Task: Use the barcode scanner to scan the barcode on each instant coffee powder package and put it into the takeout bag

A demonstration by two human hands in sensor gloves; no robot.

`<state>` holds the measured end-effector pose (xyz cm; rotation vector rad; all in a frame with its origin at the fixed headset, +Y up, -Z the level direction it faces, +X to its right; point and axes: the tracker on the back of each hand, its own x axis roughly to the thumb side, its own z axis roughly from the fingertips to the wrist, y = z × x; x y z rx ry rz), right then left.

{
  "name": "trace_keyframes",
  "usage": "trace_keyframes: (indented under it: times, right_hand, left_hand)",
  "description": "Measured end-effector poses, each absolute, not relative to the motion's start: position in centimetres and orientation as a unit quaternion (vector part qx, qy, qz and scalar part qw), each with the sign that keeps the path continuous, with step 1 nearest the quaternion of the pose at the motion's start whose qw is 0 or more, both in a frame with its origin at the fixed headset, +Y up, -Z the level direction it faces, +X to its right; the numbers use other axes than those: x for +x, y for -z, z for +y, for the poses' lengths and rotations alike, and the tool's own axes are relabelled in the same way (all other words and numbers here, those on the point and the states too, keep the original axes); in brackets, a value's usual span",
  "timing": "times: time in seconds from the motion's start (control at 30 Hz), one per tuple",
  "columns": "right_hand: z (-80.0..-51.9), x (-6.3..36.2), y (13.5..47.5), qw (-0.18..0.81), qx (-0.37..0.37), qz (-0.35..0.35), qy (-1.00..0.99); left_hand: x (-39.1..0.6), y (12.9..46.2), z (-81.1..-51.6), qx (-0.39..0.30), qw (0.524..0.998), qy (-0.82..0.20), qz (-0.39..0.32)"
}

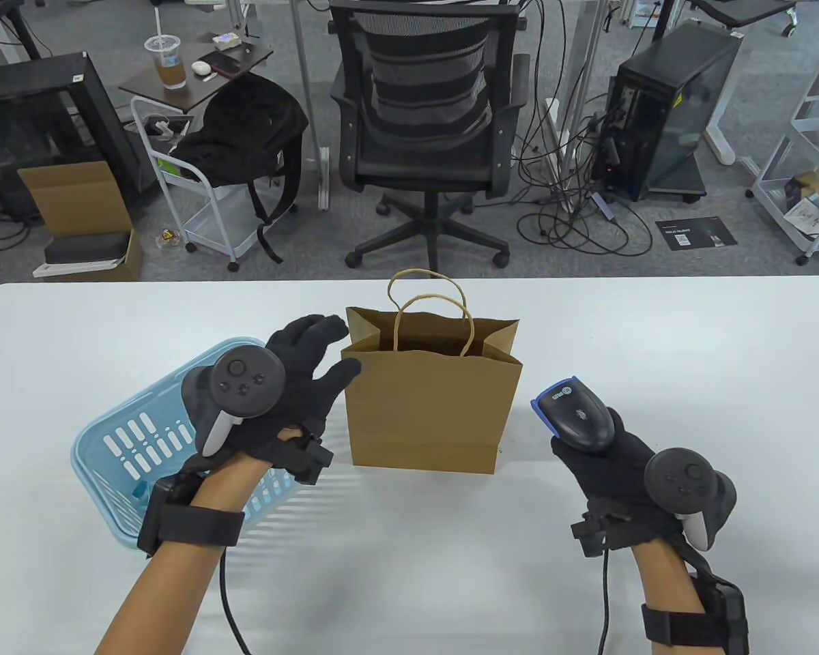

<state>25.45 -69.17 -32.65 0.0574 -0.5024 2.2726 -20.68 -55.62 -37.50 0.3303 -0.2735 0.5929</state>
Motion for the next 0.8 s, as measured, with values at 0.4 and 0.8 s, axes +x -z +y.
trace_keyframes:
  times: [0.4,0.8]
  right_hand:
    - [-69.3,25.4,32.6,0.394,0.019,-0.195,-0.898]
    - [-69.2,25.2,32.6,0.388,0.021,-0.192,-0.901]
  left_hand:
    - [-26.3,35.5,-54.7,0.076,0.997,-0.008,-0.021]
    - [-32.2,37.4,-58.0,-0.105,0.989,-0.031,0.102]
